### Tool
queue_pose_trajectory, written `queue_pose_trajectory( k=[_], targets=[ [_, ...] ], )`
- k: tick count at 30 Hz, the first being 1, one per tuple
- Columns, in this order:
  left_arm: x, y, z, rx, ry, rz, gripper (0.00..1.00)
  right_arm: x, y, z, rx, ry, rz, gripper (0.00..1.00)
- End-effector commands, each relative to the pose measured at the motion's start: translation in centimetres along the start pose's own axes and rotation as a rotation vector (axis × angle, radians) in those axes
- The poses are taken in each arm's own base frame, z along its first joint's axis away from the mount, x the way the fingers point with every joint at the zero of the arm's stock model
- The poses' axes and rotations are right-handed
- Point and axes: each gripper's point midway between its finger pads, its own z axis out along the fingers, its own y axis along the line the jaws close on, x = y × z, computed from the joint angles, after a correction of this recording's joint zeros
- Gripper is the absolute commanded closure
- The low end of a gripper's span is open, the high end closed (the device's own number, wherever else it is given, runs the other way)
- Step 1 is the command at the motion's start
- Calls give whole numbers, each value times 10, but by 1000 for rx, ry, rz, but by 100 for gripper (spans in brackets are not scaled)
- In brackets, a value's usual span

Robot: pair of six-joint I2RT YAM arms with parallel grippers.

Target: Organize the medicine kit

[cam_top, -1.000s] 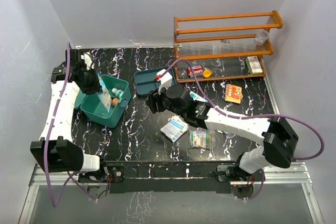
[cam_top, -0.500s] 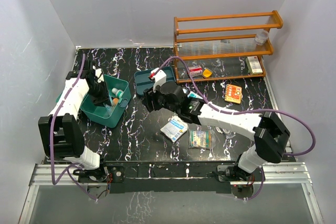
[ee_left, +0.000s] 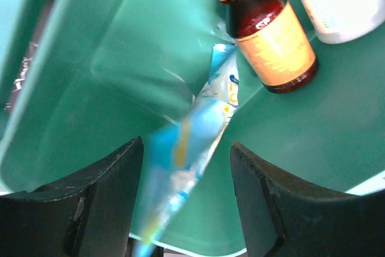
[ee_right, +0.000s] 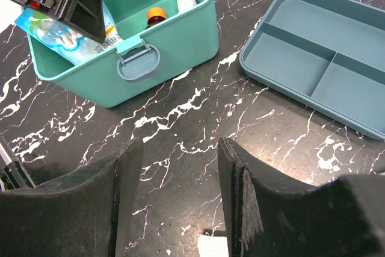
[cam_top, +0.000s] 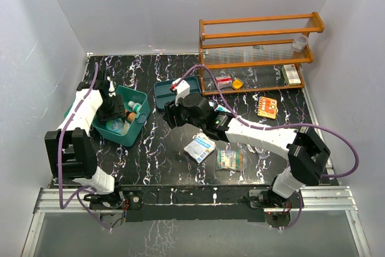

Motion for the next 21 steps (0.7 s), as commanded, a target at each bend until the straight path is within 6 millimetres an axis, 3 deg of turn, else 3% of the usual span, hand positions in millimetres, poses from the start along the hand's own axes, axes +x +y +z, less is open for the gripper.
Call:
queue_pose_trajectory(
  k=[1,7,14,21],
  targets=[
    [-12,18,-24,-98,-61,-26,41,-32,4,-3,-17,-84,16,50],
    [-20,20,-40,-110,-114,-36,33,-32,4,-4,-20,-88,24,50],
    [-29,31,-53,-170,-185,-78,31,-29,4,-5,-19,-87,35,50],
    [-31,28,-64,-141,-268,-142,27,-27,2,-7,-14,-89,37,50]
  ],
)
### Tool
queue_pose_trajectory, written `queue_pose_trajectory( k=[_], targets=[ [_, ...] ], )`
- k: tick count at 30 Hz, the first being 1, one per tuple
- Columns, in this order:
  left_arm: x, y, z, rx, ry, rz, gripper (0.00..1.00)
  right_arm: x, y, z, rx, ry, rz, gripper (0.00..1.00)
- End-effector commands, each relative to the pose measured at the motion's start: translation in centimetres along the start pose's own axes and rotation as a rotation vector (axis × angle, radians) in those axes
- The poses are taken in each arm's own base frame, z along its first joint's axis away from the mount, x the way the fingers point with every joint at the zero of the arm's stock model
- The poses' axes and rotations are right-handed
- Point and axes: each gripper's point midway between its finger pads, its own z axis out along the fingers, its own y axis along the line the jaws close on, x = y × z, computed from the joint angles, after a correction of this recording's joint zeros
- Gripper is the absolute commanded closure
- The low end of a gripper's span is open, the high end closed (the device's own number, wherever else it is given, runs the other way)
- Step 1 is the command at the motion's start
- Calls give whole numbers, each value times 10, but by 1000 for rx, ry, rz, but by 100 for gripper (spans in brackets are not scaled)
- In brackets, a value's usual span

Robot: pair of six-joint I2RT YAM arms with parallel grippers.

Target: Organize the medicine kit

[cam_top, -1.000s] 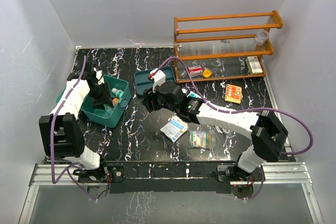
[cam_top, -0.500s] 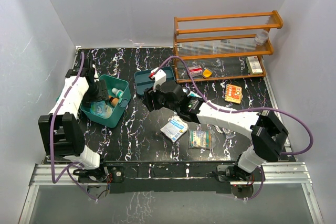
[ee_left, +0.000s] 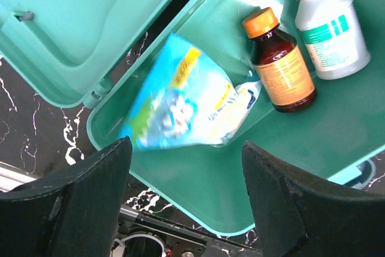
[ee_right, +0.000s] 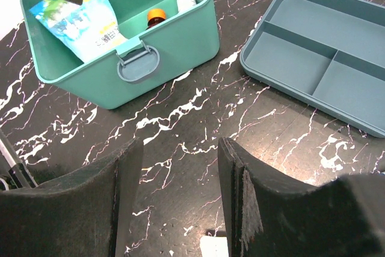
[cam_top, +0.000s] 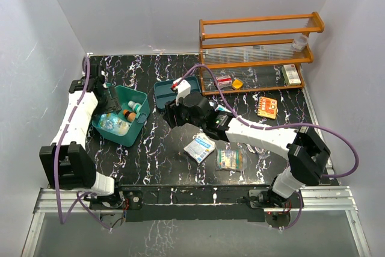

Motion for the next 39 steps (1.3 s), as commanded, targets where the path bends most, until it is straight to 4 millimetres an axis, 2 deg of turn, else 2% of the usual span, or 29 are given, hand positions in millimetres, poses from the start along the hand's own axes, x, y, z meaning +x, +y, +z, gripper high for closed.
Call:
queue_pose_trajectory(
  k=[1,5,10,18,24,29,39],
  targets=[
    [-10,5,-18,1,-97,-67,27,-26,3,-7,-16,-87,16,50],
    [-14,4,-21,18,-147,-91,33,-24,4,-7,-22,-85,20,50],
    [3,0,3,12,-82,-111,46,-22,1,-7,-15,-86,22,50],
    [18,-10,39,-22,-32,-167,52,-18,-4,-7,-2,-80,29,51],
    [26,-3,67,-143,-9,-208,60,-16,-7,-5,5,-75,33,51],
    [26,-9,80,-165,-15,-235,61,-14,-11,-6,16,-74,35,51],
    [49,-17,103,-169,73,-248,62,-13,-17,-9,34,-78,38,51]
  ],
)
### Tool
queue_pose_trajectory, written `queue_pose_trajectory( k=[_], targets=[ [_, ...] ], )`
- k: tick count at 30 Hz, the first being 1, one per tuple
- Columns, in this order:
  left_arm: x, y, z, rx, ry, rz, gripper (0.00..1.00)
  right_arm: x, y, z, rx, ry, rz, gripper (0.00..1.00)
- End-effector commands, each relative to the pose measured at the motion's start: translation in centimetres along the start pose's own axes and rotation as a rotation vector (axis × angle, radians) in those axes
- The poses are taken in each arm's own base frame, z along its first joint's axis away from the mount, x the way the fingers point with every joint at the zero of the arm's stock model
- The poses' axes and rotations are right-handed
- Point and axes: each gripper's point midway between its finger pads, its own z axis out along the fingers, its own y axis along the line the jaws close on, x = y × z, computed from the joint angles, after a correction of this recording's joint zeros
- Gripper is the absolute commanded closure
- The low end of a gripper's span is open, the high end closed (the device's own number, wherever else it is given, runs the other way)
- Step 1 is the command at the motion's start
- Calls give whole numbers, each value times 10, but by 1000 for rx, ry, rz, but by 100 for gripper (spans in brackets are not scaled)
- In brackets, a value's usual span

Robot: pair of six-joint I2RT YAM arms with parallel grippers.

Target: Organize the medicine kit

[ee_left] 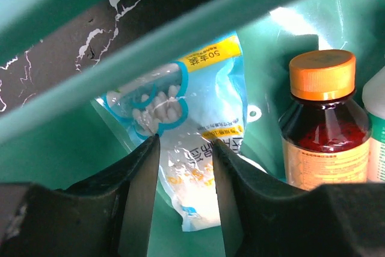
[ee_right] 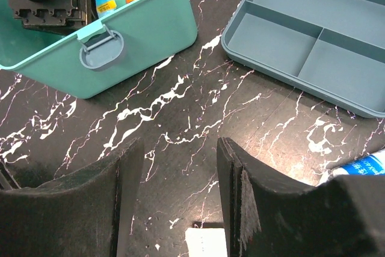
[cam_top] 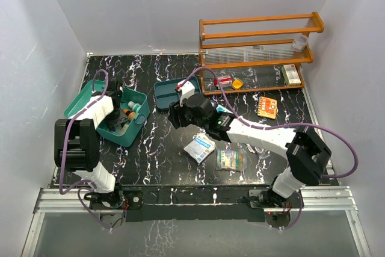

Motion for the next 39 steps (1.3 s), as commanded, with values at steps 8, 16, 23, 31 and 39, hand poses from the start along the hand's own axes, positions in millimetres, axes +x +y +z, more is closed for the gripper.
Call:
queue_pose_trajectory(
  k=[8,16,23,31,39],
  targets=[
    [1,-5,-4,36,4,-16,61,-36,-1,-14,3,-119,28,51],
    [-34,-23,-56,190,-102,-6,54,-39,-5,-17,23,-135,52,51],
    [-44,-56,-96,464,-181,66,48,-40,-14,-21,71,-149,84,50],
    [-12,-93,-119,753,-68,227,40,-35,-18,-21,88,-136,100,49],
    [14,-105,-142,947,-11,346,40,-31,-19,-22,90,-129,106,49]
  ],
)
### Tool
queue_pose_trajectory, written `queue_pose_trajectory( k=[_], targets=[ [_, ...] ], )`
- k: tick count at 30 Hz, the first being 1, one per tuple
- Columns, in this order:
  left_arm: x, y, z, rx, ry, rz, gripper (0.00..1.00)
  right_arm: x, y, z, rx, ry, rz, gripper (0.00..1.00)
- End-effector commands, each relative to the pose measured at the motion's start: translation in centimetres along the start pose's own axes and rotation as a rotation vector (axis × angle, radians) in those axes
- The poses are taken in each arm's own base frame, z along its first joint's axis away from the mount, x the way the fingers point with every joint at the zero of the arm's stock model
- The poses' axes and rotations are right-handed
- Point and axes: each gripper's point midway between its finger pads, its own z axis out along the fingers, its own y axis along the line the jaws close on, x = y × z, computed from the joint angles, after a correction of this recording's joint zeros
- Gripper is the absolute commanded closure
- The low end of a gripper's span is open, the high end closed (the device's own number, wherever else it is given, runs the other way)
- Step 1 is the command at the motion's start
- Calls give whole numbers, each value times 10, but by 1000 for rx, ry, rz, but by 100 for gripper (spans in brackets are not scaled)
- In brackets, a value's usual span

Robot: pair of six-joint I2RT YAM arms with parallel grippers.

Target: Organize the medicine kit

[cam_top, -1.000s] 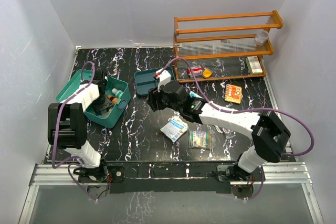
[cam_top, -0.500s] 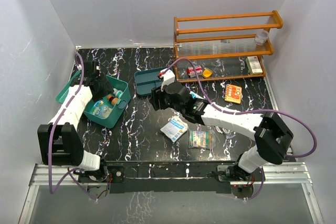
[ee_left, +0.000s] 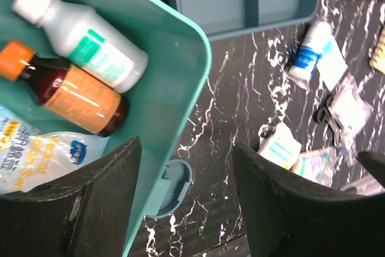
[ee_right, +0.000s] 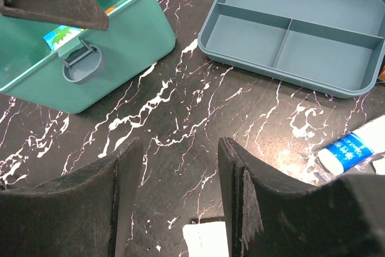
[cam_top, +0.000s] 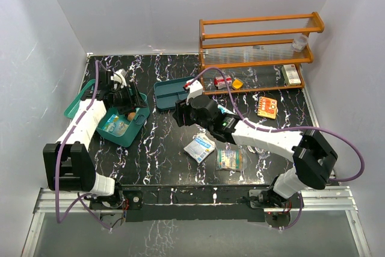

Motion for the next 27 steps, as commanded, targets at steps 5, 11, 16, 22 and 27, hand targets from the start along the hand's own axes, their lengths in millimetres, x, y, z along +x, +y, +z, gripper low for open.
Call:
queue_pose_trajectory(
  k=[5,11,16,22,27],
  targets=[
    [41,-34,-9,214,125,112,44,-25,1,-6,0,-79,26,49],
    [68,-34,-3,135,194,234,56,-22,-1,-2,8,-73,30,50],
    [98,-35,-2,78,281,323,61,-18,-5,-2,26,-67,41,50],
    [117,-38,-17,74,304,392,59,-9,-17,-7,66,-61,66,50],
    [112,-51,-29,129,253,418,40,-3,-26,-12,95,-62,87,50]
  ],
)
